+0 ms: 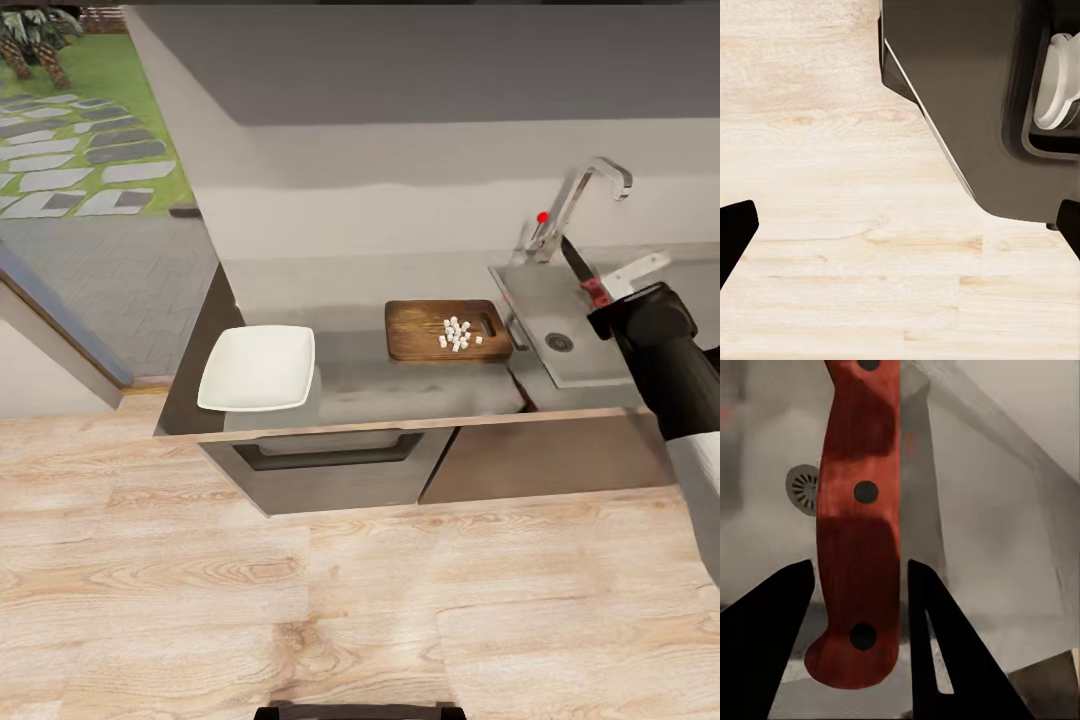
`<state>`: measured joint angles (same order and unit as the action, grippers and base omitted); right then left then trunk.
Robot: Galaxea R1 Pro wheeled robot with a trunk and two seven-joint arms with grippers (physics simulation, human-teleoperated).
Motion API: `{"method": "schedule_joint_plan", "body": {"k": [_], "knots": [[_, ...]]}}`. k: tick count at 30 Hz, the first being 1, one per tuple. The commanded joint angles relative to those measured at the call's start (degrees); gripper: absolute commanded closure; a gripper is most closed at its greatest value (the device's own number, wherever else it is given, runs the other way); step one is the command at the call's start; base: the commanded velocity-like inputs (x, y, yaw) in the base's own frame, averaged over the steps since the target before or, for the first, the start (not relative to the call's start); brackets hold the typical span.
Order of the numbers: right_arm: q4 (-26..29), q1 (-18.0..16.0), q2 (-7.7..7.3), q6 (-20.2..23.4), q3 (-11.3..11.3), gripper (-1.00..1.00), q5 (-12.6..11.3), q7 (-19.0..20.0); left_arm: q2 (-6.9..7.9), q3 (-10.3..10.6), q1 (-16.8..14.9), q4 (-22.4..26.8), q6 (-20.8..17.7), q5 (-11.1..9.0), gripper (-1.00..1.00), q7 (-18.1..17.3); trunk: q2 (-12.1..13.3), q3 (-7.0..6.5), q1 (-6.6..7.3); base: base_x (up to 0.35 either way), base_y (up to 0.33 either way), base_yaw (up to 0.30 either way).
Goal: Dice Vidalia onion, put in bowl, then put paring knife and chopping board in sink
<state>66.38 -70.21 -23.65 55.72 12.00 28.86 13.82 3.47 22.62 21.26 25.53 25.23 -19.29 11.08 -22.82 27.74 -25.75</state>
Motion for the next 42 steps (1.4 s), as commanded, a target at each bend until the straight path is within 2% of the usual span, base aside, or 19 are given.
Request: {"method": "schedule_joint_plan", "body": {"k": [1,5,9,10,14,23,30,35,42], "knots": [[-0.13,-0.06,-0.26,0.25,-0.29,1.0,0.69,2.0,0.08,0.49,0.01,0.13,0.1,-0.31,-1.0,0.45,-0.1,0.08,-0.04,0.0,0.0,0.0],[-3.22,-0.04,-0.53,0.26,-0.98,1.0,0.62,5.71,0.08,0.49,0.01,0.13,0.15,-0.31,-1.0,0.45,-0.1,0.08,-0.04,0.0,0.0,0.0],[-5.52,-0.03,-0.52,0.26,-1.13,1.0,0.59,11.76,0.08,0.49,0.01,0.13,0.17,-0.31,-1.0,0.51,-0.1,0.08,-0.04,0.0,0.0,0.0],[-5.69,-0.04,-0.52,0.28,-1.15,1.0,0.59,12.14,0.06,0.49,0.01,0.13,0.17,-0.31,-1.0,0.52,-0.1,0.08,-0.04,0.0,0.0,0.0],[-5.98,-0.04,-0.52,0.32,-1.12,1.0,0.59,12.82,0.11,0.49,0.01,0.13,0.13,-0.29,-1.0,0.48,-0.1,0.08,-0.04,0.031,0.0,0.0],[-6.3,-0.04,-0.52,0.44,-1.1,1.0,0.59,13.15,0.11,0.49,0.01,0.13,0.1,-0.22,-1.0,0.46,-0.1,0.09,-0.04,0.291,0.0,0.0],[-11.01,-0.04,-0.52,0.39,-1.28,1.0,0.59,13.17,0.06,0.49,0.01,0.13,0.08,-0.24,-1.0,0.52,-0.1,0.52,-0.04,0.258,-0.063,0.0],[-13.1,-0.05,-0.41,0.35,-4.64,1.0,0.55,13.31,0.05,0.49,0.01,0.13,0.08,-0.22,-1.0,0.52,-0.1,0.97,-0.04,0.061,-0.277,0.0],[-14.83,-0.03,-0.43,0.27,-5.25,1.0,0.57,13.34,0.06,0.49,0.01,0.21,0.08,-0.22,-1.0,0.52,-0.1,1.62,-0.04,0.002,-0.31,0.0]]}}
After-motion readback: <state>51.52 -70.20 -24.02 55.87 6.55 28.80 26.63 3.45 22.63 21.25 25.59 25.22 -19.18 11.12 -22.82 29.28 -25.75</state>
